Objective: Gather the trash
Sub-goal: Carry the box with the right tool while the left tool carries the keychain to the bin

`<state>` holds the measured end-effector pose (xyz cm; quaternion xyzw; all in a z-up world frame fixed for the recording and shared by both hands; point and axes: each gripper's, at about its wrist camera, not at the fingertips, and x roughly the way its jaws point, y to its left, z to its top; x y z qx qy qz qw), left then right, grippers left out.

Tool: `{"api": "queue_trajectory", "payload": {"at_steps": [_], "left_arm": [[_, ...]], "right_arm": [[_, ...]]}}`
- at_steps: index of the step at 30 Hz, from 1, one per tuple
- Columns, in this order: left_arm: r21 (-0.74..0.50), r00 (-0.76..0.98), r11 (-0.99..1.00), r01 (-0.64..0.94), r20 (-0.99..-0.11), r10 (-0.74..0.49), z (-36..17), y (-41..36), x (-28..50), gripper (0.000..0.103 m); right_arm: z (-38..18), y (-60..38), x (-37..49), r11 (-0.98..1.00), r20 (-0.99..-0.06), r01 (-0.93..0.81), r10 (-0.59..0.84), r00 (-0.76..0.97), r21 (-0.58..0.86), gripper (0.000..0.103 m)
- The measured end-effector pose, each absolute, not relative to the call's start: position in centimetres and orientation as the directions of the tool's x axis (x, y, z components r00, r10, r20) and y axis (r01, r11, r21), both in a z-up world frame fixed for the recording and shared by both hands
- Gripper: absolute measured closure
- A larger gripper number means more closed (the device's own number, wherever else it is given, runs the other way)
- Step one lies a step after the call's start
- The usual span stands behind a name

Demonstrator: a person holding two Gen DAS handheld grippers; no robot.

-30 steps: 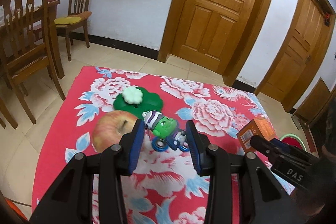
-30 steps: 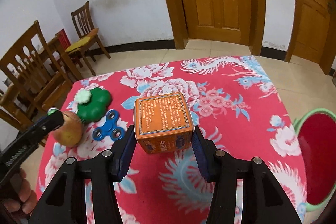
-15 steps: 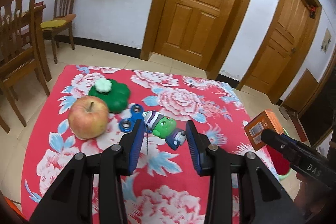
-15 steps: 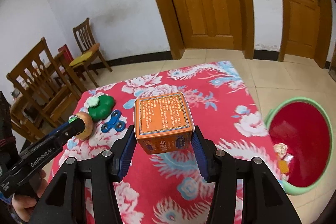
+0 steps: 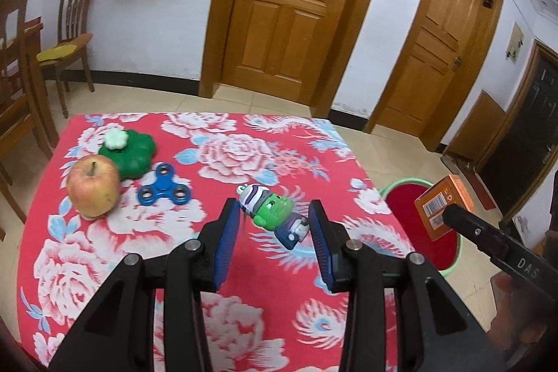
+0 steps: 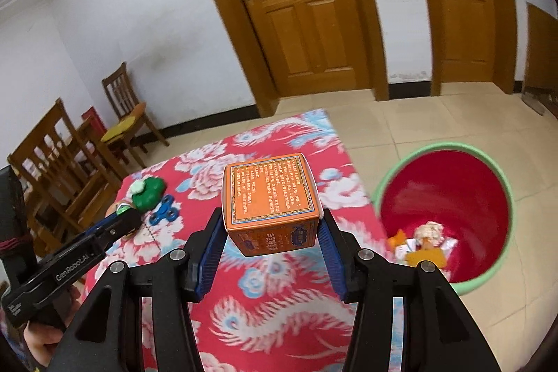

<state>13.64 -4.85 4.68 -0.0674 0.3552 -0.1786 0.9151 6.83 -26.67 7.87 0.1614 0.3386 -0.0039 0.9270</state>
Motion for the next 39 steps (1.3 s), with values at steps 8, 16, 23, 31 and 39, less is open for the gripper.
{"api": "queue_trajectory", "payload": {"at_steps": [8,16,23,31,39], "left_arm": [[-0.248,0.645,0.906,0.342,-0.639,-0.419,4.6,-8.7,13.2,0.062],[-0.241,0.607,0.879,0.412,-0.647,-0.462,4.1,-12.9,13.1,0.062],[-0.215,0.575,0.861,0.461,-0.666,-0.475,3.4,-16.5,13.2,0.062],[-0.178,0.520,0.823,0.539,-0.698,-0.492,1.7,-21.1,13.7,0.062],[-0.160,0.473,0.793,0.588,-0.727,-0.498,0.2,-25.0,14.3,0.062]], "right_arm": [[6.7,-31.0,4.9,0.923,-0.636,0.204,0.055,0.769,0.327,0.050],[4.9,-35.0,3.7,0.893,-0.653,0.289,0.007,0.757,0.345,0.050],[3.2,-38.1,3.2,0.867,-0.676,0.360,-0.037,0.736,0.344,0.049],[0.9,-40.9,3.2,0.836,-0.698,0.405,-0.037,0.715,0.371,0.048],[-0.2,-42.8,3.0,0.821,-0.684,0.405,-0.025,0.729,0.402,0.048]]}}
